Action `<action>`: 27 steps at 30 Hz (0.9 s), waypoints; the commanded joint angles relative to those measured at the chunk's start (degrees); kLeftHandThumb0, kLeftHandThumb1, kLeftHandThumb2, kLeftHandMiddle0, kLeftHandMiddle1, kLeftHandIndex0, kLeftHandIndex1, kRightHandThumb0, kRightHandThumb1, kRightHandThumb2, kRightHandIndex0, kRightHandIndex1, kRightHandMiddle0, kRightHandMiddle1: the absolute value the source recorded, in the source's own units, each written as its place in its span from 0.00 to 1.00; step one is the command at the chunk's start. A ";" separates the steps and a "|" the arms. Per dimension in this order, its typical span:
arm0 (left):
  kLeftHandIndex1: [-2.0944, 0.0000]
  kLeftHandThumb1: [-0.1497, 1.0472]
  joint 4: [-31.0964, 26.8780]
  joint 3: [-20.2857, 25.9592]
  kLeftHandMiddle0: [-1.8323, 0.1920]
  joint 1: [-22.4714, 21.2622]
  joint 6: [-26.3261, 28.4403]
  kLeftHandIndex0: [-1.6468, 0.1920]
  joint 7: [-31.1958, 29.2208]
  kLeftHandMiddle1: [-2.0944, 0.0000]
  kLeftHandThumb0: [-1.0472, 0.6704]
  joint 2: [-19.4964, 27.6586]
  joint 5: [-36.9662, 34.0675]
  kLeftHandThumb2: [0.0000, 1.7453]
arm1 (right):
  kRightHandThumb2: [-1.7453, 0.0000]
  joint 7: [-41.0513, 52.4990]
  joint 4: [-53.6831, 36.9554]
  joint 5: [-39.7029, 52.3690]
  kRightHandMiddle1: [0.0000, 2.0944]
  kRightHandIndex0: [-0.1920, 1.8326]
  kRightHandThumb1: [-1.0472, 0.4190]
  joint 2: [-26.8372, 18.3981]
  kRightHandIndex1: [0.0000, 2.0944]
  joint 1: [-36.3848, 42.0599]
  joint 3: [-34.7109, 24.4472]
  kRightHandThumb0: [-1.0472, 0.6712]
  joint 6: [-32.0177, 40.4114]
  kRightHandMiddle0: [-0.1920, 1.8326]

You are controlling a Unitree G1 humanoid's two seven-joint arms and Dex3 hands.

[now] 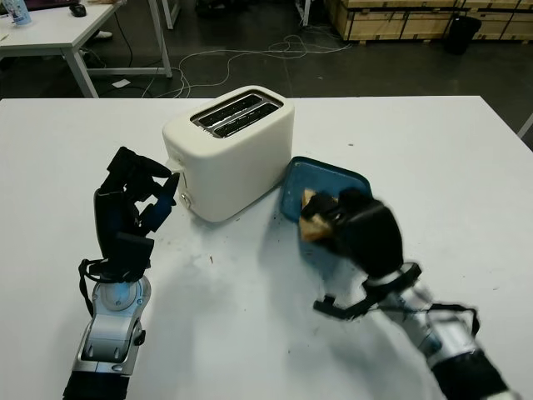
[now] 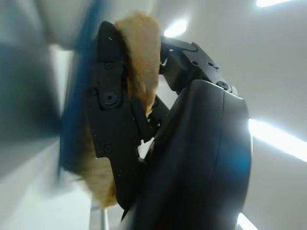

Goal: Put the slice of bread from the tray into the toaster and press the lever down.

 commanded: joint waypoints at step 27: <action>0.17 0.89 -0.71 0.00 0.52 0.03 -0.06 0.63 0.41 0.17 0.34 -0.45 0.11 0.15 | 0.87 32.53 27.58 13.67 0.79 0.55 0.09 -2.66 0.83 -39.40 -1.34 0.40 -11.60 0.45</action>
